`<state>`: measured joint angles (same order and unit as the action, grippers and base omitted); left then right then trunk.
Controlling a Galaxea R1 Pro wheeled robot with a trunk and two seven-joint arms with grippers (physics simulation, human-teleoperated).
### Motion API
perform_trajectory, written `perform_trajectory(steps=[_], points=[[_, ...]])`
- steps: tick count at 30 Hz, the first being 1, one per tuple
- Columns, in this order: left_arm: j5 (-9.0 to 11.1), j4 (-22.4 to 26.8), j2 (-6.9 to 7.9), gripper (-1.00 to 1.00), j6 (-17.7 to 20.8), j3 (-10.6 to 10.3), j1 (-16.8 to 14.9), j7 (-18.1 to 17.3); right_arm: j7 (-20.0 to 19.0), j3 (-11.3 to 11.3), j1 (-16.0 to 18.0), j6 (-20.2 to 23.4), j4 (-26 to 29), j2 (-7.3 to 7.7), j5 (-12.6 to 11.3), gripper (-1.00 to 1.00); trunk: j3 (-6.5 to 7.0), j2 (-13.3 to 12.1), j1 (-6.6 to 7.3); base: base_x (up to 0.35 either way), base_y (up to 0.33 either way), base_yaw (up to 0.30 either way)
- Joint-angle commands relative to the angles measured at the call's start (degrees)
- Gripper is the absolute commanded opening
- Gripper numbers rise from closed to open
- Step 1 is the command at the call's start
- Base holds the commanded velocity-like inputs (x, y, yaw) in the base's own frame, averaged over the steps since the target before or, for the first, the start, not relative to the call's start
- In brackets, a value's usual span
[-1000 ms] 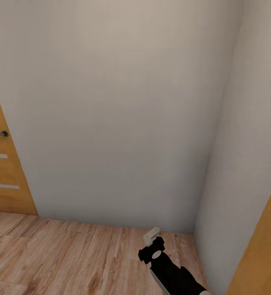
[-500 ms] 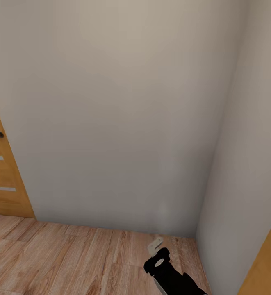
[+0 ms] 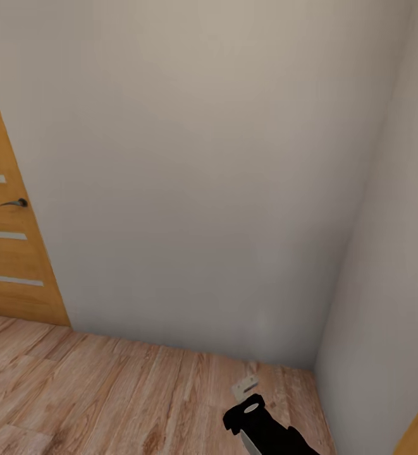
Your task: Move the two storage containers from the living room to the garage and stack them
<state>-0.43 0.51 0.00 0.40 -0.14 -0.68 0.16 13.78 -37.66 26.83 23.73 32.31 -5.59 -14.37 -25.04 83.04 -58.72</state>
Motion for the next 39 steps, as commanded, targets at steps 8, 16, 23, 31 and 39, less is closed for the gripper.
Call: perform_trajectory(steps=[8, 16, 23, 31, 39], points=[[0.03, 0.02, 0.0, 1.0, 0.04, 0.05, -0.03, 0.03, 0.54, -0.4, 0.06, 0.1, -1.62, 0.05, -0.91, 1.0, -0.51, 0.04, -0.01, 0.187, 0.0, 0.157], [0.0, 0.02, 0.0, 1.0, 0.04, 0.06, -0.03, 0.01, 0.55, -0.4, 0.06, 0.09, -2.24, 0.05, -0.92, 1.0, -0.58, 0.04, -0.01, 0.314, 0.0, 0.024], [0.0, 0.02, 0.0, 1.0, 0.04, 0.06, -0.05, 0.01, 0.55, -0.4, 0.06, 0.09, -2.34, 0.05, -0.92, 1.0, -0.87, 0.04, -0.01, 0.289, 0.0, 0.211], [0.0, 0.02, 0.0, 1.0, 0.04, 0.06, -0.03, 0.01, 0.55, -0.4, 0.06, 0.09, -2.34, 0.05, -0.92, 1.0, -1.25, 0.04, -0.01, 0.051, 0.0, 0.244], [0.0, 0.02, 0.0, 1.0, 0.04, 0.06, -0.07, 0.01, 0.55, -0.4, 0.06, 0.09, -2.91, 0.05, -0.92, 1.0, -1.63, 0.04, -0.01, 0.002, 0.0, 0.245]])
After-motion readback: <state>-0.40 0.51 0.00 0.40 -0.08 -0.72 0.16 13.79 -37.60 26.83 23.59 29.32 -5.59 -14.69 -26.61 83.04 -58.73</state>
